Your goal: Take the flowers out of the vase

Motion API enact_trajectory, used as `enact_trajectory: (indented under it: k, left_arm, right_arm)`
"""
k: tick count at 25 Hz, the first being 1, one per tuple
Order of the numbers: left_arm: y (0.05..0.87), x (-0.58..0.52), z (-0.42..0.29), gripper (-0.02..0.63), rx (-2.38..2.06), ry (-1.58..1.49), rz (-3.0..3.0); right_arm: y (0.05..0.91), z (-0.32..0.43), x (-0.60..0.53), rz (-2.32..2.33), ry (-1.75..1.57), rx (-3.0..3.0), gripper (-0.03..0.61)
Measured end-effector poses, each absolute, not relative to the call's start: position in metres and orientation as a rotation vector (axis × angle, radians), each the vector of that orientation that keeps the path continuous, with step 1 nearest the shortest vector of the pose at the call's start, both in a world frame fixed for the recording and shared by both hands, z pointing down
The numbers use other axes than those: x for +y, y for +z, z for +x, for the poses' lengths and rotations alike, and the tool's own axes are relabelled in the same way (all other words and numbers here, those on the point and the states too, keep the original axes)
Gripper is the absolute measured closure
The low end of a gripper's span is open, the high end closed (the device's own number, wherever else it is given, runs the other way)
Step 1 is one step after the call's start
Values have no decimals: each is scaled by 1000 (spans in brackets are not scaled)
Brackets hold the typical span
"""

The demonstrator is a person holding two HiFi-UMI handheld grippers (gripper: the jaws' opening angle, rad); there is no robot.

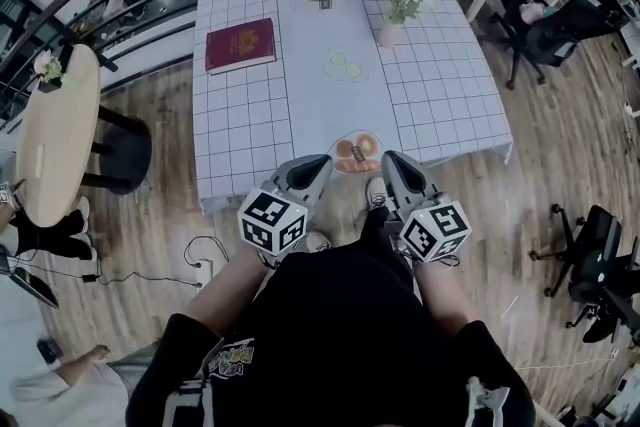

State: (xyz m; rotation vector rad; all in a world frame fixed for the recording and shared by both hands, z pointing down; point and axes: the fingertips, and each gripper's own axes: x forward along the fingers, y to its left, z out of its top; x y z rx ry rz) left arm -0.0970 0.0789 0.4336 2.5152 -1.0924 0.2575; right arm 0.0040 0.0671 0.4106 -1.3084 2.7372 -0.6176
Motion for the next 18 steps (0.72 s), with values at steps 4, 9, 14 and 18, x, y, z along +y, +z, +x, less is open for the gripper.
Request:
enact_trajectory:
  k: [4, 9, 14, 18]
  left_arm:
    - [434, 61, -89, 606, -1123, 258, 2495]
    - [437, 33, -75, 606, -1136, 260, 2470]
    - [437, 5, -63, 606, -1134, 257, 2462]
    - [440, -16, -56, 606, -1141, 256, 2449]
  right_arm:
    - [410, 13, 45, -1278, -624, 2748, 557]
    - [415, 27, 14, -1268, -646, 2760, 557]
    - [418, 40, -18, -1285, -655, 2763, 557]
    - [422, 49, -42, -1293, -672, 2768, 557]
